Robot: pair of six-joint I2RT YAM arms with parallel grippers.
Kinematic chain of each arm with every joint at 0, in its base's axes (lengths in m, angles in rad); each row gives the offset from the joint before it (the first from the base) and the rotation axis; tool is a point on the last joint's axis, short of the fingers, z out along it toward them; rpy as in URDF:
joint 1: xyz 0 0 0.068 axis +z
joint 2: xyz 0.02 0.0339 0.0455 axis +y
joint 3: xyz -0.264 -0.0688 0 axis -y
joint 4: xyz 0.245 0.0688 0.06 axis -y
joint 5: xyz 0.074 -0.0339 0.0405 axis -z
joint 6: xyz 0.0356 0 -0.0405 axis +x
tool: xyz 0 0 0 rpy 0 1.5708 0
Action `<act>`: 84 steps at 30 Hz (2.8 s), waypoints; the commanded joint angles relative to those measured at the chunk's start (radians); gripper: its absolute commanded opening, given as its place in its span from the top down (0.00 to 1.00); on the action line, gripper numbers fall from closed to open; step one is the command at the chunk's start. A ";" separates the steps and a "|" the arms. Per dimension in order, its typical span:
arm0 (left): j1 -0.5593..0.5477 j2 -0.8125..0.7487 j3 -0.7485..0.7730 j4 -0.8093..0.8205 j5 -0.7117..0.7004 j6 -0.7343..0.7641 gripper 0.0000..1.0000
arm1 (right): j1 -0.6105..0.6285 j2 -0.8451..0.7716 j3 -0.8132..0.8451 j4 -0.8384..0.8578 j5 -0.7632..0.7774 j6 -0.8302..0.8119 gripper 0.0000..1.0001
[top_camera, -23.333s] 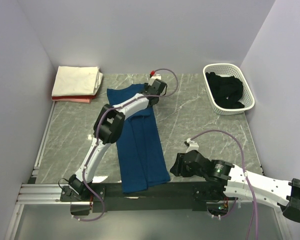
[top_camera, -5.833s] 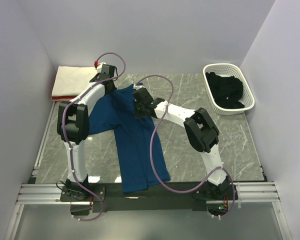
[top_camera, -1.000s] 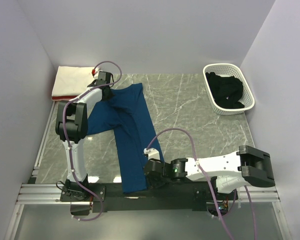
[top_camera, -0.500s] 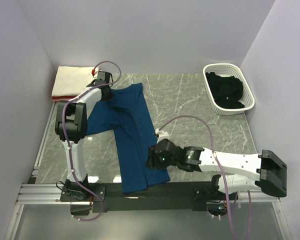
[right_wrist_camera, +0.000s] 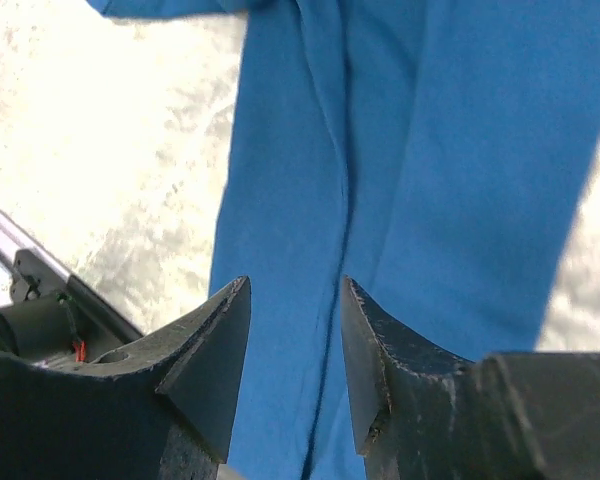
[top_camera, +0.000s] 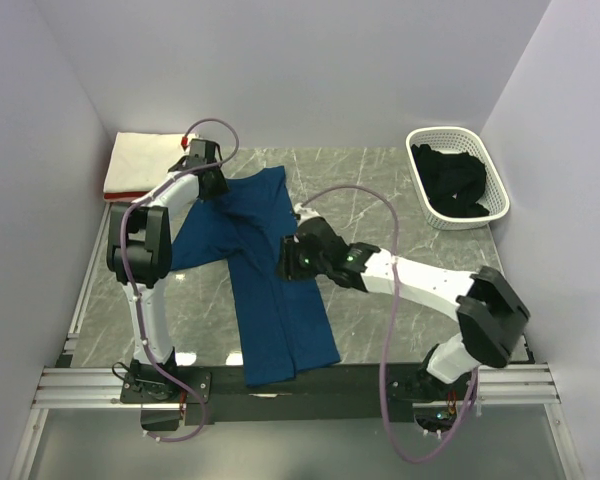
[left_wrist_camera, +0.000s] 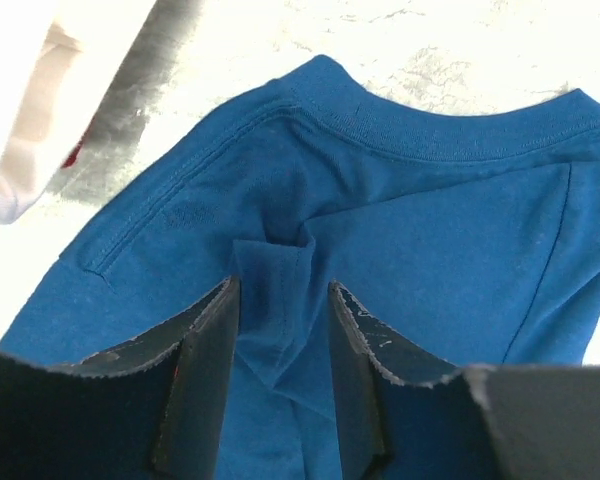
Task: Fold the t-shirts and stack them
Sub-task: Fold the tshirt
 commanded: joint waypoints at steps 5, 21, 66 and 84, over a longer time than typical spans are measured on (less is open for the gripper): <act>0.050 -0.174 -0.083 0.010 0.014 -0.108 0.48 | -0.012 0.208 0.266 0.035 -0.088 -0.145 0.52; 0.351 -0.694 -0.698 -0.062 -0.058 -0.486 0.39 | 0.008 0.812 0.938 -0.042 -0.187 -0.398 0.38; 0.354 -0.599 -0.701 0.041 -0.001 -0.511 0.99 | 0.003 0.972 1.152 0.033 -0.164 -0.340 0.88; 0.235 -0.339 -0.152 0.011 0.112 -0.379 0.99 | -0.062 0.669 0.837 0.119 0.056 -0.272 0.96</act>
